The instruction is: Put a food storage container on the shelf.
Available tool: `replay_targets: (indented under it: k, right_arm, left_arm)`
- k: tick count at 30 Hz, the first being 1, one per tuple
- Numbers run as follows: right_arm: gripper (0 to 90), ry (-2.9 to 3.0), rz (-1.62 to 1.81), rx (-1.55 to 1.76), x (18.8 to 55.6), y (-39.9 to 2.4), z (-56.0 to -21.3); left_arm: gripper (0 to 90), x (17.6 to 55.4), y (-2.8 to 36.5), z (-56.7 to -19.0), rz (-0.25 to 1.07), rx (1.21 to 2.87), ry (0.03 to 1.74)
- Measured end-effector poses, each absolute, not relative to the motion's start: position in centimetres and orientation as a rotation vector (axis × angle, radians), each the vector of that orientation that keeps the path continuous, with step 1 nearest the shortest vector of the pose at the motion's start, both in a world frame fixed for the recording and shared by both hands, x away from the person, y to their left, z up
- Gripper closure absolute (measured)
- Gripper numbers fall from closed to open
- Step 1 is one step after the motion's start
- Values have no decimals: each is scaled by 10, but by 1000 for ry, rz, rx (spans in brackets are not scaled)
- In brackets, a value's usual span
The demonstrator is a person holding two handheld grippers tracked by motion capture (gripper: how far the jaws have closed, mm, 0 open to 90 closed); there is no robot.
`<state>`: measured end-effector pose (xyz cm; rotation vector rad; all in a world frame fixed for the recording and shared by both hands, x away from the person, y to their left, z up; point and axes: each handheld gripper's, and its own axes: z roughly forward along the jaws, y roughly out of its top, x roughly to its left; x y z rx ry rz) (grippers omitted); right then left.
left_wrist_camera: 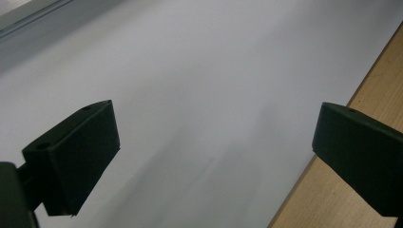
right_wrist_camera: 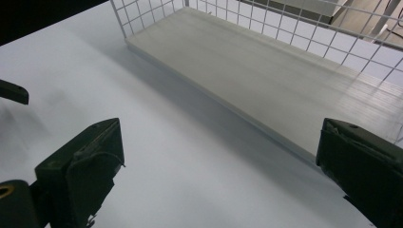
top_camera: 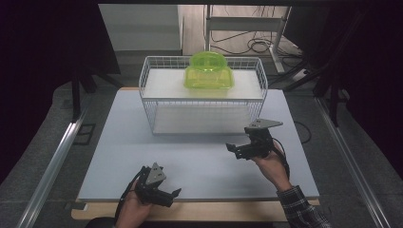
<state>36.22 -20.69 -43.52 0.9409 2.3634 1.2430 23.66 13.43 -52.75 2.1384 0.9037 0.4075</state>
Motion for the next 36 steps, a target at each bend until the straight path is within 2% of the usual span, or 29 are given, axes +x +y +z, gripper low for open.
replay_targets:
  k: [36]
  right_arm:
    - [3,2346,1144,967,335,-228,-460]
  left_arm:
    - [17,237,135,-528,417,2147,905]
